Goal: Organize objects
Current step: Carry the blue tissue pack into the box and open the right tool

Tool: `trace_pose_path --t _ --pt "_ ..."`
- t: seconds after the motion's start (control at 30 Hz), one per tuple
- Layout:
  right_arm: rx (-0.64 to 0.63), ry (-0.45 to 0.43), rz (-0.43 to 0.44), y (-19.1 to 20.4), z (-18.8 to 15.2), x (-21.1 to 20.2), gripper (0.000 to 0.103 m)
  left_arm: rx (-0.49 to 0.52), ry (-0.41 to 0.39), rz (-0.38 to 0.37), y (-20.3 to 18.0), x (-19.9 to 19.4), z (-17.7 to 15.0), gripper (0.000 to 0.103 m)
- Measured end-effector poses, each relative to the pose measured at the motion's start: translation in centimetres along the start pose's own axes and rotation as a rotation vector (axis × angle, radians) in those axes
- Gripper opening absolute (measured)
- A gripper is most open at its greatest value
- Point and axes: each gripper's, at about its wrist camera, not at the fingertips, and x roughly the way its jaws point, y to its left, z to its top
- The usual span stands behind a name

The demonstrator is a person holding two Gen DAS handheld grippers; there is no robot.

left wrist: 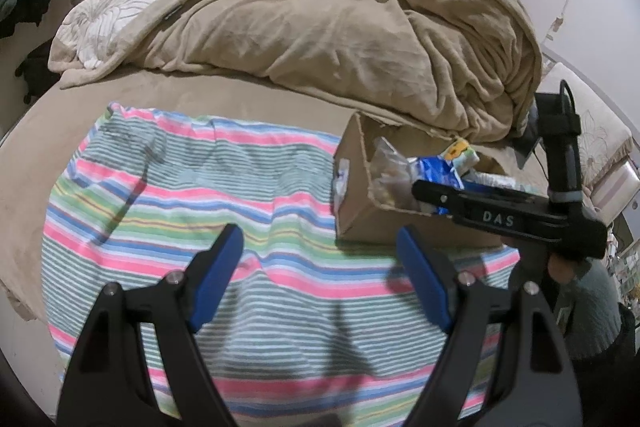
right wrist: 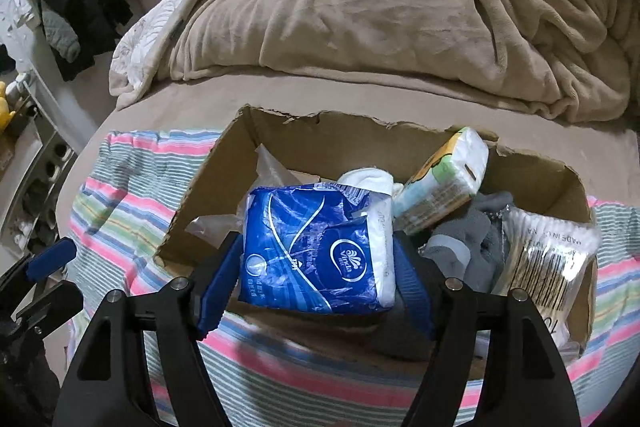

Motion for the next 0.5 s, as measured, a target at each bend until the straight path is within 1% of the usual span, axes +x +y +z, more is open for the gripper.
trace_pose_path --t 0.17,0.5 --pt "-0.004 -0.022 -0.003 0.1 -0.6 -1.4 0.082 0.006 0.001 0.009 -0.4 -0.6 -0.1 0.081" --pt "0.000 -0.051 -0.014 -0.3 -2.2 -5.6 0.082 0.029 -0.006 0.007 -2.3 -2.7 -0.8 0.081"
